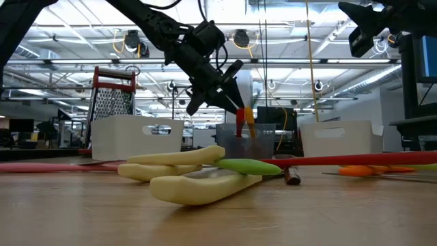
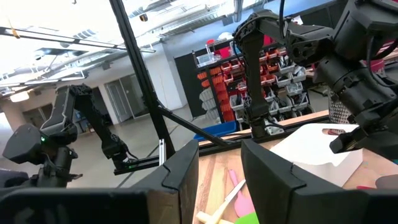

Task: Pick & Place Kitchen Items
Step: Put the blue spatula into the black bin, then put the yellow knife into the left white bin

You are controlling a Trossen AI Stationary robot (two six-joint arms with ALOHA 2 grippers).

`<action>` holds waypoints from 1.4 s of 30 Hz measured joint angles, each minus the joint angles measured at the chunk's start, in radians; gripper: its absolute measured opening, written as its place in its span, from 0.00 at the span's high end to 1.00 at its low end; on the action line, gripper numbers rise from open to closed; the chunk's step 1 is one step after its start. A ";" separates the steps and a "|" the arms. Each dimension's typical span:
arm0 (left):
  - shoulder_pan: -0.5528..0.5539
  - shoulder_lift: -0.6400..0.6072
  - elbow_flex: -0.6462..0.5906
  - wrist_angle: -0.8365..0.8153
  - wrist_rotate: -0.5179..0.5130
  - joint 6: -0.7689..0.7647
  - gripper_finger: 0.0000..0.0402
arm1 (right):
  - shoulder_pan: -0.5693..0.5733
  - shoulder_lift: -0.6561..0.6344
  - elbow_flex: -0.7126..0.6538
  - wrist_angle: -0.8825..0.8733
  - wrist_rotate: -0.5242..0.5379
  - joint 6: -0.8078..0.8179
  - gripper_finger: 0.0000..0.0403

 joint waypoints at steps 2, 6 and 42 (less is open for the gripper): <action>0.000 0.000 0.000 0.000 -0.004 0.002 0.74 | 0.000 0.000 0.000 0.000 0.000 0.000 0.72; 0.007 0.000 0.000 0.000 0.011 0.050 0.69 | 0.000 0.000 0.000 0.000 0.000 0.000 0.72; -0.356 -0.089 0.001 0.275 0.103 0.331 0.65 | 0.000 0.000 0.000 -0.009 0.003 -0.001 0.72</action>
